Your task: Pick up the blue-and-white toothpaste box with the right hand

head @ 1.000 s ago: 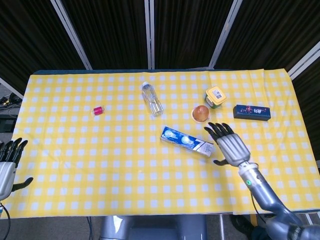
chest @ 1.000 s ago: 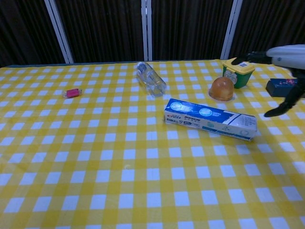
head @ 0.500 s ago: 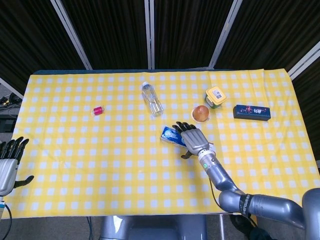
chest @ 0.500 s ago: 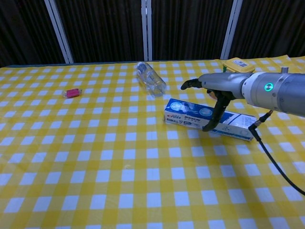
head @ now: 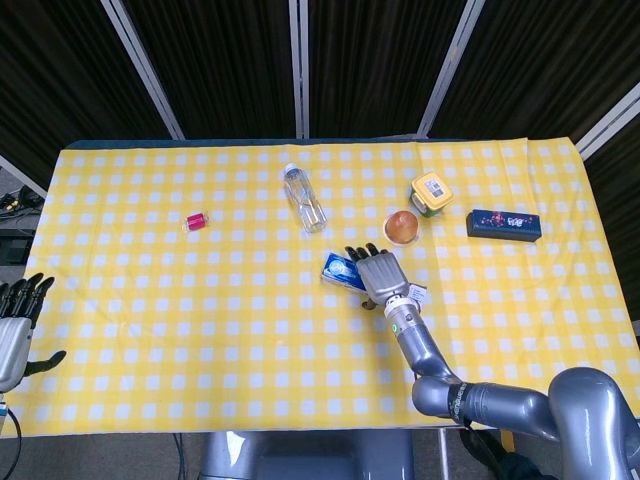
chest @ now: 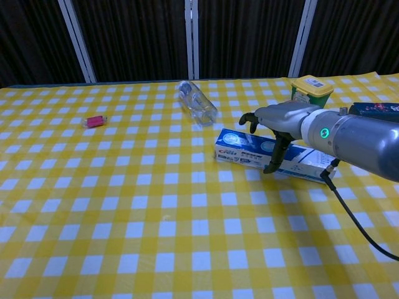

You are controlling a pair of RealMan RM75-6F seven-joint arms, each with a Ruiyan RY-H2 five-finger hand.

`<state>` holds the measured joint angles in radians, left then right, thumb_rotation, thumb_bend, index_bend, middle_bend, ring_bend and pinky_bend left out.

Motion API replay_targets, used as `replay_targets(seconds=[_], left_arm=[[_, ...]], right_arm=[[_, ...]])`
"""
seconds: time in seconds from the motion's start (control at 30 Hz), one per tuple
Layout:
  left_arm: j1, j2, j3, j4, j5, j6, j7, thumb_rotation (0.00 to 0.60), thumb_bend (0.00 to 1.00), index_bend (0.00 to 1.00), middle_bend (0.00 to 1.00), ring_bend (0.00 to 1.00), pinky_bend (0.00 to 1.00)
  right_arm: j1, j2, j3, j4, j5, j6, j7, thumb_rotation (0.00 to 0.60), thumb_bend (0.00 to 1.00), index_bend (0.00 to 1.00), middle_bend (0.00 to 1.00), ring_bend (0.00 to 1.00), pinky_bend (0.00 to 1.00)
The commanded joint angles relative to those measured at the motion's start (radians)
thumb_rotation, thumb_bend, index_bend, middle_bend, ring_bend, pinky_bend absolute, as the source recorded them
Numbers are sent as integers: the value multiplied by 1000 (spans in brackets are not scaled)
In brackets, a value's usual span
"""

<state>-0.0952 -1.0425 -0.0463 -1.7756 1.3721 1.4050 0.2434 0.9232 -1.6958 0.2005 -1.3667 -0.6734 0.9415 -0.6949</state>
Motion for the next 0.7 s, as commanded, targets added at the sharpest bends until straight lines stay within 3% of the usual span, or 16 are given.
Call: replay_targets(seconds=[0.03,0.3,0.4,0.7], left_arm=[[-1,2,1,-1,0,-1,-4,600,0,0,0,0,0],[-2,3,1,-2,-3,0,-6,600,0,0,0,0,0],[-4,2,3,-3,-4,-5,-5,600,0,0,0,0,0],[-5,2,7,-4,-1,-5,-8,600,0,0,0,0,0]], right_arm=[[3,-11,-5,19,6,7,-7,600,66,176,243,190,362],[-5,-30,-11,44,-25,21,14,600,190,382,475,450,496],[-10,-33,-13,49,-48,30,25,600,226,431,504,481,522],[-29,19,-21,-24,-146,65,50,600,251,439,510,488,529]])
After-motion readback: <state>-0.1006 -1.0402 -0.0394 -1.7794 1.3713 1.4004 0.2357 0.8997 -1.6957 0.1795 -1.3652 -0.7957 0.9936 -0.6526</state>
